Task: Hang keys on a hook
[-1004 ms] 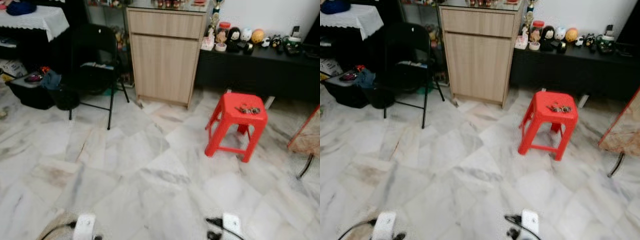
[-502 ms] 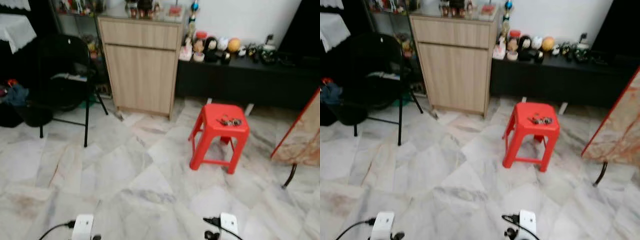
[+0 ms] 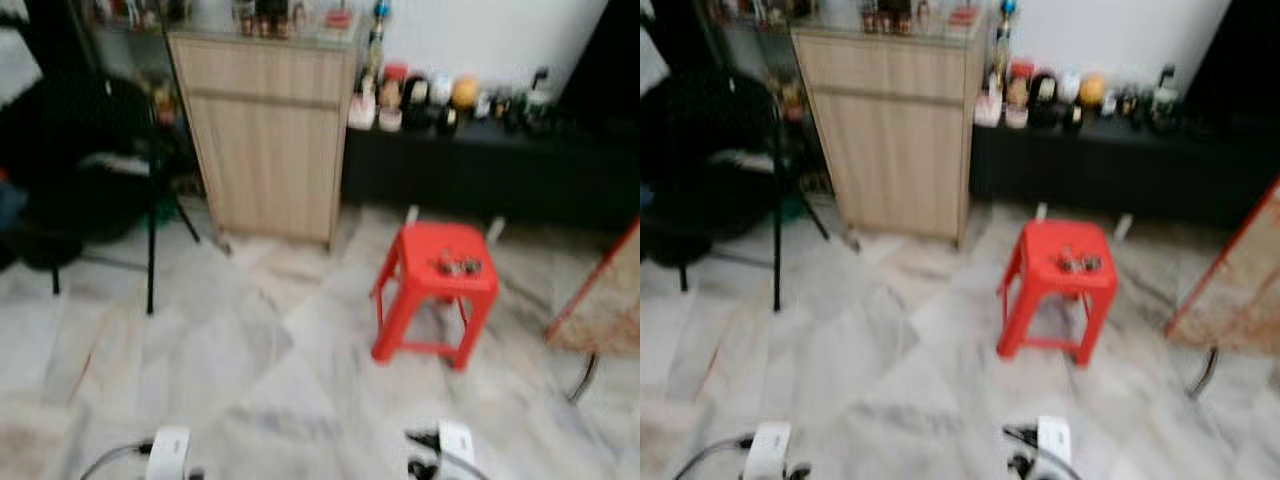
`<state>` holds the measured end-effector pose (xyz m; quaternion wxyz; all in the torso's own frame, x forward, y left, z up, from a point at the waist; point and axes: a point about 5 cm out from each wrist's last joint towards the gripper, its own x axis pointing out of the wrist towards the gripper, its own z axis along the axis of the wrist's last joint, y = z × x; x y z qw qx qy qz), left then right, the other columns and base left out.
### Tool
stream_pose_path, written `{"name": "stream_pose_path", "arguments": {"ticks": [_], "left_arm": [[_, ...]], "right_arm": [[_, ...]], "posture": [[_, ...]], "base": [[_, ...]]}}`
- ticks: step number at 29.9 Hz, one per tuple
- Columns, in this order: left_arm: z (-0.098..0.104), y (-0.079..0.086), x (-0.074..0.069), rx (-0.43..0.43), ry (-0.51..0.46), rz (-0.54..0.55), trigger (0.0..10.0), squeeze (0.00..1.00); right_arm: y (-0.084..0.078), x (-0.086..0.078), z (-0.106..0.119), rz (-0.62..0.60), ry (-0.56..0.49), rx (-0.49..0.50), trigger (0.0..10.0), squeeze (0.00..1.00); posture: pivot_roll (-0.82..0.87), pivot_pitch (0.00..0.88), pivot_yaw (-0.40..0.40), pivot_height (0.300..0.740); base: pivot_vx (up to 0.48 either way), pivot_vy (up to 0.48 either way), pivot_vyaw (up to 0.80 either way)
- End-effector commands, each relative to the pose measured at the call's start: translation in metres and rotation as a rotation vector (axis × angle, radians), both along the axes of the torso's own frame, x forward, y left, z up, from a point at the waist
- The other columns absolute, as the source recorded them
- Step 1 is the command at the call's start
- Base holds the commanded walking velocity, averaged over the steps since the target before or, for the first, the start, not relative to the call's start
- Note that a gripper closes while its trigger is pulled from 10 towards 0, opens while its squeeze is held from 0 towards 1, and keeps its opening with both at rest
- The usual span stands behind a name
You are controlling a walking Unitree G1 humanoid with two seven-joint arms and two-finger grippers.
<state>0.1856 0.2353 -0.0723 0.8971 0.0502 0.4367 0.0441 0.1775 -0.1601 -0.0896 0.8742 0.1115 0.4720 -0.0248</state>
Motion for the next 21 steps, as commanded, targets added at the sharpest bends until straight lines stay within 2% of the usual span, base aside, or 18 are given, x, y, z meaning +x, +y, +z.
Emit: {"name": "stream_pose_path", "arguments": {"ticks": [1,21], "left_arm": [[-0.0016,-0.0074,0.0004,-0.010,0.004,-0.023,10.0,0.00],[-0.0006,-0.0076,0.0027,-0.008,0.002,-0.035,10.0,0.00]], "right_arm": [[-0.0100,-0.0049,-0.0016,-0.014,0.014,-0.022,10.0,0.00],[-0.0086,-0.0046,-0.0012,0.005,-0.002,-0.021,10.0,0.00]], "posture": [[0.08,0.000,-0.039,0.740],[0.07,0.000,-0.033,0.740]], "base": [[0.349,0.000,0.00],[0.352,0.000,0.00]]}}
